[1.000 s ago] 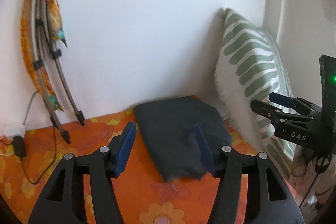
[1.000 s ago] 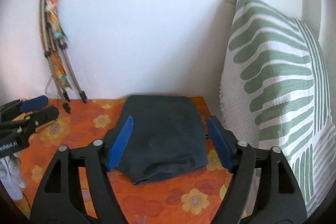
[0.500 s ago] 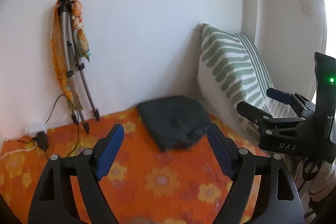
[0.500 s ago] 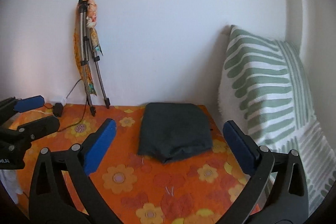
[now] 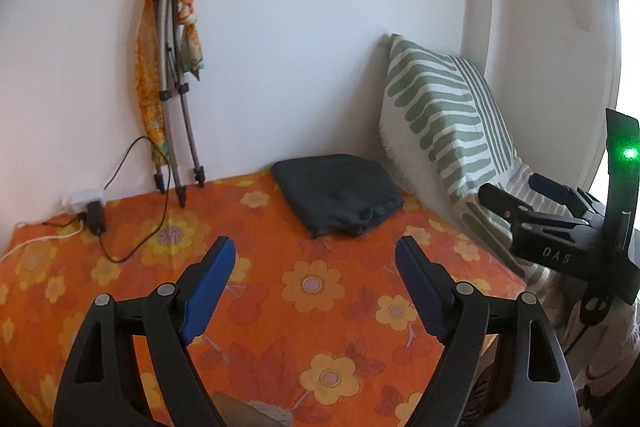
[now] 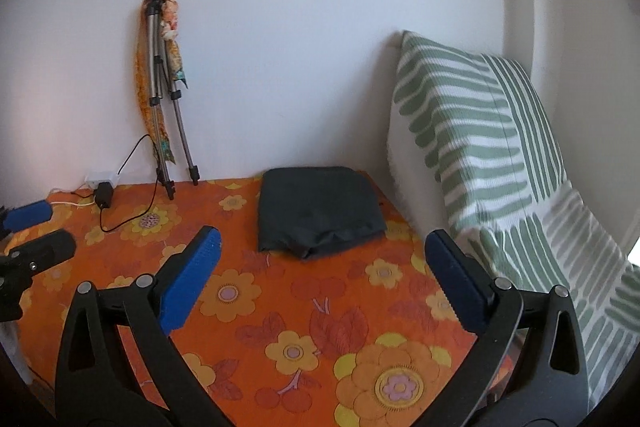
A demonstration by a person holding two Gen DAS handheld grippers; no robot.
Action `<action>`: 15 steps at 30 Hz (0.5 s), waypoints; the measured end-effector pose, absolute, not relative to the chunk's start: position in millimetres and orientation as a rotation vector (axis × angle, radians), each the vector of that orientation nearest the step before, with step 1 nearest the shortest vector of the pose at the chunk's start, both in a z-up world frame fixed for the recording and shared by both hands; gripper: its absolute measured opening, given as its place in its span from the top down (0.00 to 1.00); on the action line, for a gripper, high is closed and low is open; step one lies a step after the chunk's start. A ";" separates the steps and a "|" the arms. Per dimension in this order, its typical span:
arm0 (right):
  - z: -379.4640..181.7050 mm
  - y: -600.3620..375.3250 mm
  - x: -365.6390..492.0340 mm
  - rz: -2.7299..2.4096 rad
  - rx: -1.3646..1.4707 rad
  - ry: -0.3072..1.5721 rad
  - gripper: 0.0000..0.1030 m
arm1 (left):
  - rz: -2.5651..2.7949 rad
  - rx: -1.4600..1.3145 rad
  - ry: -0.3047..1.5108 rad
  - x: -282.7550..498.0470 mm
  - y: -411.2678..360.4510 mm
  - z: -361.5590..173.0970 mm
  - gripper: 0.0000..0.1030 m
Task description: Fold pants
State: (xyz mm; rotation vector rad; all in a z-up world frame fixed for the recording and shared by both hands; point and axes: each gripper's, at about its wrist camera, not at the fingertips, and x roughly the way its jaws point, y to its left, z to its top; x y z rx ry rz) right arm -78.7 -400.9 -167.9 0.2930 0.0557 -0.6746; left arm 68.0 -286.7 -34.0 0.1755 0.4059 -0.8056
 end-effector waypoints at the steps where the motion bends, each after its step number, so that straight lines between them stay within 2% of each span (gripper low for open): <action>1: -169.4 -401.3 -80.0 -0.678 0.299 0.056 0.00 | -0.806 0.180 0.410 68.6 -287.0 -34.6 0.20; 15: -172.1 -400.8 -75.8 -0.678 0.302 0.066 0.00 | -0.763 0.190 0.427 68.7 -278.7 -42.3 0.20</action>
